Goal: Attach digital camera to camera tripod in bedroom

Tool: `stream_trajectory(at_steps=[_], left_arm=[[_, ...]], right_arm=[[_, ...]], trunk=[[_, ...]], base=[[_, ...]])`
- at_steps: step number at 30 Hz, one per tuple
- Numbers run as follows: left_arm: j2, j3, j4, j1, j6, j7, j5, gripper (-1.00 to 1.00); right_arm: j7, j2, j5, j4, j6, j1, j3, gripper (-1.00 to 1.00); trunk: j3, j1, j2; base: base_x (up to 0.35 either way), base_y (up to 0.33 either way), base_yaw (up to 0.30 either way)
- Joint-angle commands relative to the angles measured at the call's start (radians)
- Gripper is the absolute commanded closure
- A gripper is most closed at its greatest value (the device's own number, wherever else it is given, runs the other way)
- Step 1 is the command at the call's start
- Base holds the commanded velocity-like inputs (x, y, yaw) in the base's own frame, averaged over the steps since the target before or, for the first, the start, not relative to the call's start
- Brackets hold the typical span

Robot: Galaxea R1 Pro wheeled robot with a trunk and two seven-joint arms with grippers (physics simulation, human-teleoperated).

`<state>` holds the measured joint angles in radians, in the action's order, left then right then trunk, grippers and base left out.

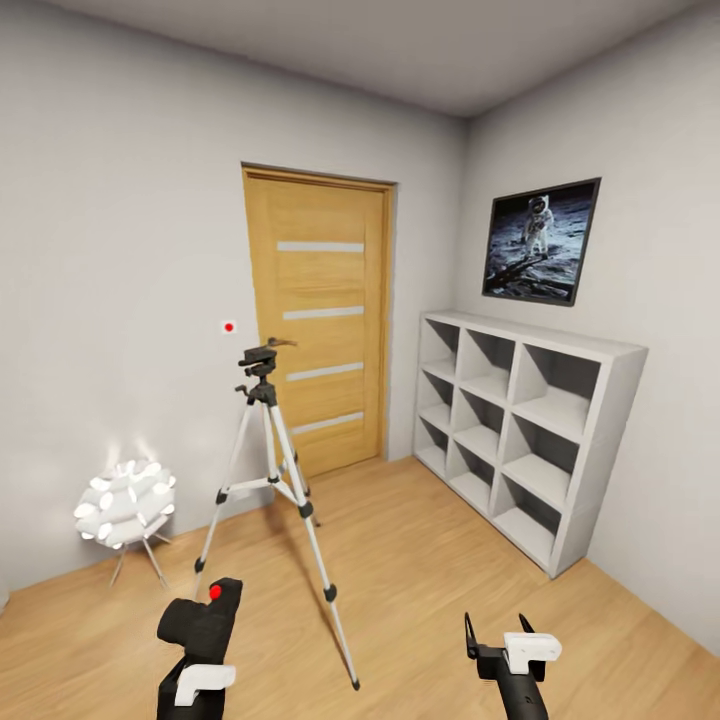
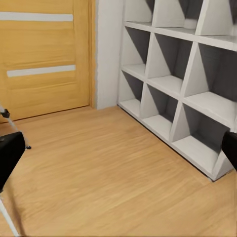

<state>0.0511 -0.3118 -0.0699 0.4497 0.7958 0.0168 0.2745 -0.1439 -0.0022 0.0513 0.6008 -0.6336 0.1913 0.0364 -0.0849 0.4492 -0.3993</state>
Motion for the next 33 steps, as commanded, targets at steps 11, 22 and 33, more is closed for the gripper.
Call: stream_trajectory(at_steps=[11, 22, 33], left_arm=[[-0.001, -0.009, -0.004, 0.001, 0.005, 0.002, 0.005, 1.00], [-0.001, -0.009, -0.004, 0.001, 0.005, 0.002, 0.005, 1.00], [0.000, -0.009, -0.004, 0.001, 0.005, 0.002, 0.005, 1.00]], right_arm=[[-0.010, 0.001, 0.005, -0.001, -0.001, 0.000, 0.003, -1.00], [-0.010, 0.001, 0.005, -0.001, -0.001, 0.000, 0.003, -1.00], [-0.010, 0.001, 0.005, -0.002, 0.000, 0.000, 0.003, -1.00]], trunk=[[0.015, 0.001, -0.001], [0.033, 0.001, -0.001], [0.051, 0.001, -0.001]], base=[[0.253, -0.222, -0.002], [0.254, -0.221, 0.000], [0.254, -0.221, 0.000]])
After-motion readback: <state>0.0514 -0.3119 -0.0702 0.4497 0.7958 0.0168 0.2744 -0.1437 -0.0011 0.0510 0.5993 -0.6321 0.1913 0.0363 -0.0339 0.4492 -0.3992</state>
